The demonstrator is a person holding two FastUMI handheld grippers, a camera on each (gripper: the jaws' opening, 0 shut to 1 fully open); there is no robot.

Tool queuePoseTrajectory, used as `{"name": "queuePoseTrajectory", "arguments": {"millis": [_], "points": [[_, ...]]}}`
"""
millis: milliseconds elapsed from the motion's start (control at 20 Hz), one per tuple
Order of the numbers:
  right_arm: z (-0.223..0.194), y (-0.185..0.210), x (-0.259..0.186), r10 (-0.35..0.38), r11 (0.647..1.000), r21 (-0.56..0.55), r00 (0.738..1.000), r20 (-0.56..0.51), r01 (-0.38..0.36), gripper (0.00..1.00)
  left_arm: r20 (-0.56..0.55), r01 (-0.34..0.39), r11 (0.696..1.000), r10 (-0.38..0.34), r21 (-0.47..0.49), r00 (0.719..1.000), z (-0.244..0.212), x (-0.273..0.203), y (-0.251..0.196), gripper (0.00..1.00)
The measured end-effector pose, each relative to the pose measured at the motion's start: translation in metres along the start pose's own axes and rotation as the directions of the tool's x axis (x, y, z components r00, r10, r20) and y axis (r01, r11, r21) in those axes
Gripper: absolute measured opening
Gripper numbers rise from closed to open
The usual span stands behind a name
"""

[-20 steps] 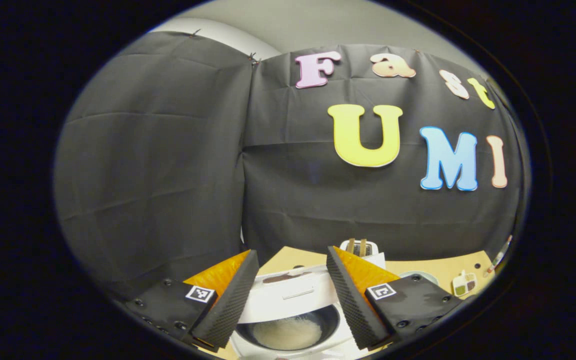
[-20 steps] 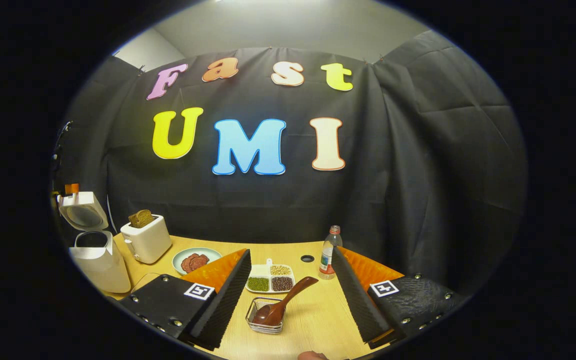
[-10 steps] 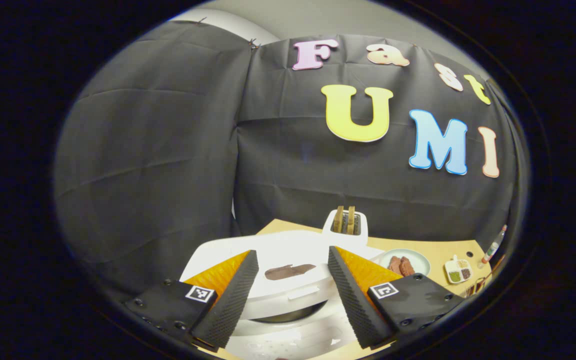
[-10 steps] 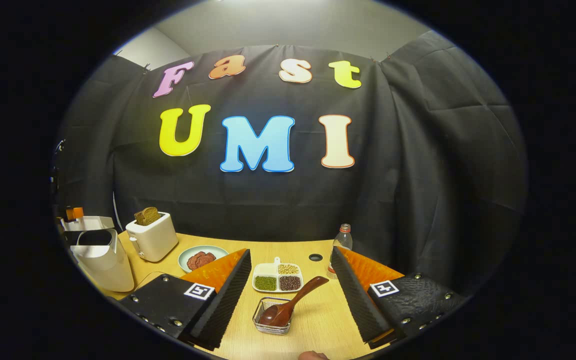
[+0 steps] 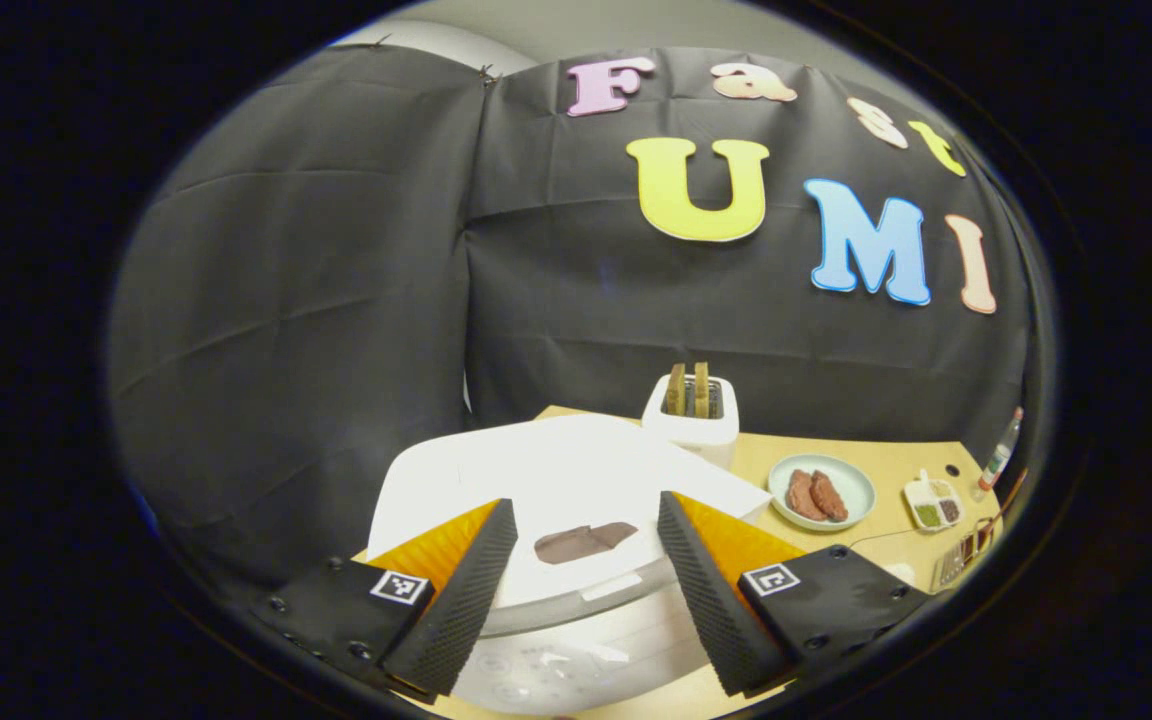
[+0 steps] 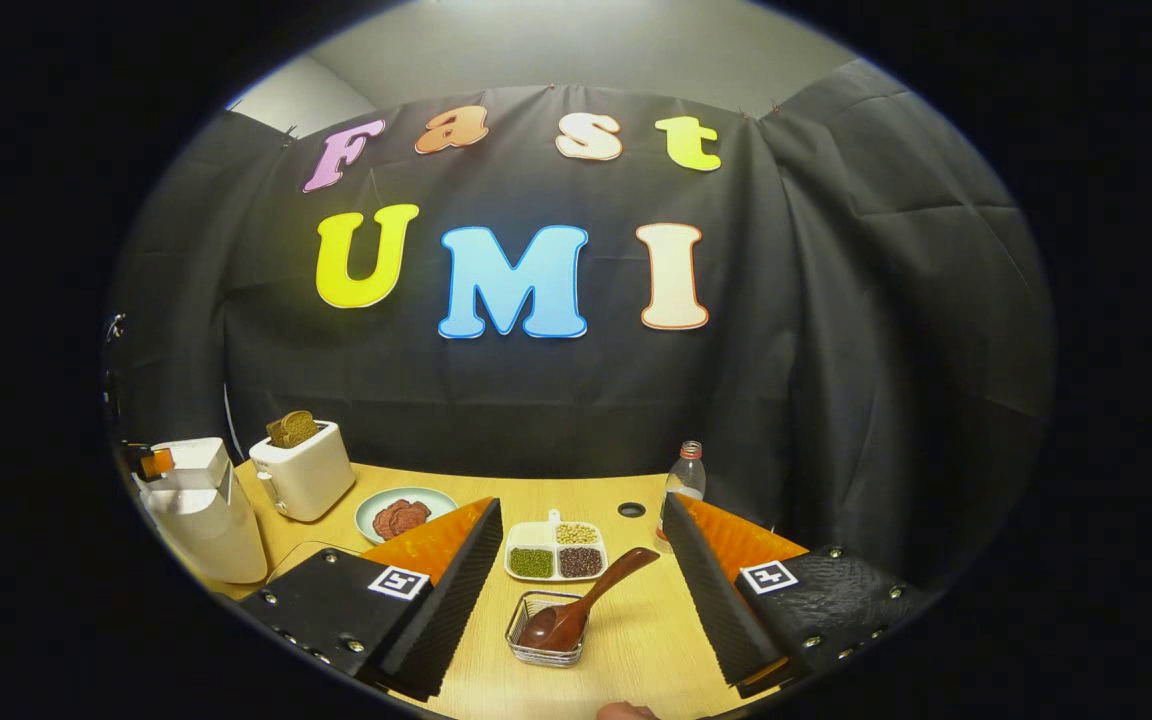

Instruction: Close the left gripper, press the button to open the rice cooker; take a wooden spoon from the chopstick holder with the right hand, scoop a spoonful of rice and pour it into the rice cooker, then put the wooden spoon back into the chopstick holder.

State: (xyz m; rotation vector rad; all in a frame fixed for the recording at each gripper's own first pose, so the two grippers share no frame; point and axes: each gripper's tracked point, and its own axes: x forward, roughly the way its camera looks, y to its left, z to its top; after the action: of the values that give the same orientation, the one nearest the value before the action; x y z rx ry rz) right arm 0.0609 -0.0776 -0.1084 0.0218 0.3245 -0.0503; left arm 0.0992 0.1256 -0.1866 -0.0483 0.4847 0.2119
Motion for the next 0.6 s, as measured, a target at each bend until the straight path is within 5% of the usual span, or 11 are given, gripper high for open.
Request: {"name": "queuePoseTrajectory", "arguments": {"millis": [600], "points": [[-0.006,0.011,0.003,0.012,1.0,-0.018,1.0,-0.018,-0.013,0.98,-0.035,-0.012,0.999,0.013,0.03,0.999,-0.033,0.005,-0.004,0.96]]}}
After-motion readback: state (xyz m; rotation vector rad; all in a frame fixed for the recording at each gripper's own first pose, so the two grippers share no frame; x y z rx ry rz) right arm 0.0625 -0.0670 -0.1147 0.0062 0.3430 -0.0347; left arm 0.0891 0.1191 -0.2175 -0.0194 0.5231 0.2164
